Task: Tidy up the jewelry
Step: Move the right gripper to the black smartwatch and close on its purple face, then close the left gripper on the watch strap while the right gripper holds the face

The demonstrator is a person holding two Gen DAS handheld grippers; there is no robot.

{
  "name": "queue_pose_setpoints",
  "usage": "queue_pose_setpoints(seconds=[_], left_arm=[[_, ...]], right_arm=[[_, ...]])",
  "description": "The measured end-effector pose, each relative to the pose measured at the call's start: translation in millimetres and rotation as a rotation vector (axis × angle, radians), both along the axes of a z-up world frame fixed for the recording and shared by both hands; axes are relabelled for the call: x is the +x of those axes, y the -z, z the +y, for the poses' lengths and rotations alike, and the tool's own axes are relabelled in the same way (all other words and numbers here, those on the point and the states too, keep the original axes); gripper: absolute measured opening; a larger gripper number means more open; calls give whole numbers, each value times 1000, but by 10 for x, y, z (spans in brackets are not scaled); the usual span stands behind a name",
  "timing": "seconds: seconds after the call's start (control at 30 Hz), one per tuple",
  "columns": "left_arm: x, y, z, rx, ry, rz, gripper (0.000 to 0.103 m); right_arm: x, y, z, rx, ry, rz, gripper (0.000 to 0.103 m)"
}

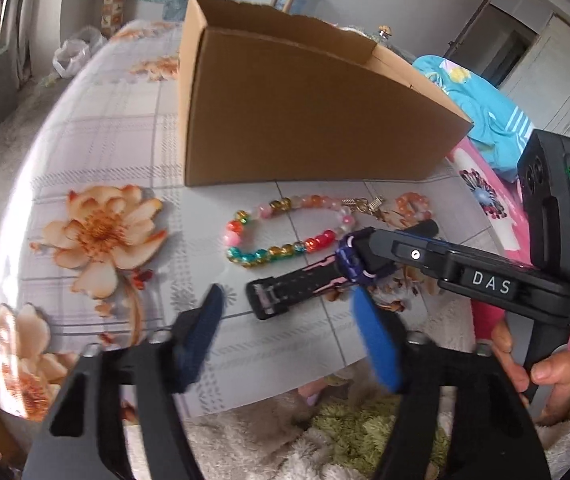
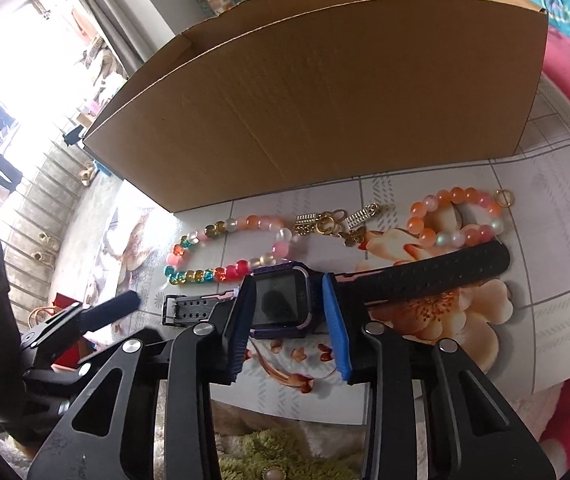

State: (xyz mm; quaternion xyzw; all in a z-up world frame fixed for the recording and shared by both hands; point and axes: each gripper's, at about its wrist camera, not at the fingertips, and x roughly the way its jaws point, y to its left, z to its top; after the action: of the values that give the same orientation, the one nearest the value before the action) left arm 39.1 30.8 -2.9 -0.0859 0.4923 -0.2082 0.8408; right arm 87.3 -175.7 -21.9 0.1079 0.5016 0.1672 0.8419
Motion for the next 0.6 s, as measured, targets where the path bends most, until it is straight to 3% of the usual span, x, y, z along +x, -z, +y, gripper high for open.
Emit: queue_pose_setpoints(seconds=[0.1, 0.3, 0.4, 0.5, 0.57, 0.6], left_arm=[[63, 85, -14, -21, -13, 51, 46], [135, 132, 45, -93, -58, 105, 45], [154, 152, 151, -191, -85, 141, 43], [137, 100, 286, -364, -90, 159, 43], [140, 109, 298, -407, -97, 168, 43], [148, 125, 284, -390, -104, 173, 43]], right_arm=[[-35, -6, -55, 8, -9, -7, 31], [-140, -3, -161, 2, -29, -23, 31], [-139, -2, -173, 5, -37, -25, 31], [-152, -18, -184, 11, -43, -25, 31], [-158, -23, -193, 6, -45, -28, 31], [-158, -26, -196, 4, -45, -30, 31]])
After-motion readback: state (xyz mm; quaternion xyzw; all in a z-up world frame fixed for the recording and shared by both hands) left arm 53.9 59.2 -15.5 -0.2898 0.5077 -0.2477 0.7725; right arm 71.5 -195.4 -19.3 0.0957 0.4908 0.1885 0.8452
